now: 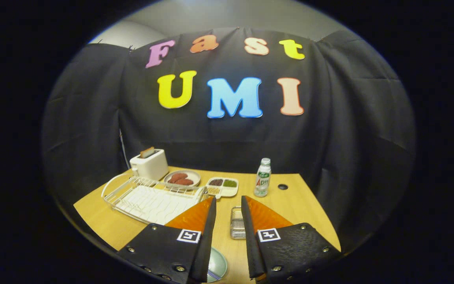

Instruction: Take the plate from the dish rack, then take the spoon from the basket and place it into the plate.

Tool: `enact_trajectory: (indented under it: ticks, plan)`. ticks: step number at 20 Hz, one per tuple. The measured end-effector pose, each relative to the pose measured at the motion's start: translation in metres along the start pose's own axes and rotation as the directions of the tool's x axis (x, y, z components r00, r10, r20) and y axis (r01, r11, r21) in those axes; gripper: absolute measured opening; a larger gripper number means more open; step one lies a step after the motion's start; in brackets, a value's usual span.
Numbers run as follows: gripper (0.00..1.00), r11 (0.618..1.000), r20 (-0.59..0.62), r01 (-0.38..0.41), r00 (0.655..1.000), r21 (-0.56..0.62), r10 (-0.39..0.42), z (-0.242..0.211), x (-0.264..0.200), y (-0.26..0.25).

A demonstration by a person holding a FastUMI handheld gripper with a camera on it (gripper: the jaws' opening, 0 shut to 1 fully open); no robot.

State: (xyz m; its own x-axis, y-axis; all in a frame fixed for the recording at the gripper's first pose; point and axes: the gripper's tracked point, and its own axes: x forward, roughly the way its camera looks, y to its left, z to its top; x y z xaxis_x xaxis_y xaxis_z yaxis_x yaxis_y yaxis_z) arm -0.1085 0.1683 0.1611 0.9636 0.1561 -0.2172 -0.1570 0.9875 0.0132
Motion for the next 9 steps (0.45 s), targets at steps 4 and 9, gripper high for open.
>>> enact_trajectory:
  ticks: [4, 9]
  plan:
    - [0.38, 0.999, 0.132, 0.026, 0.991, 0.031, -0.03, 0.065, -0.014, -0.021]
    - [0.95, 0.998, 0.193, 0.026, 0.98, 0.065, -0.038, 0.081, -0.019, -0.021]
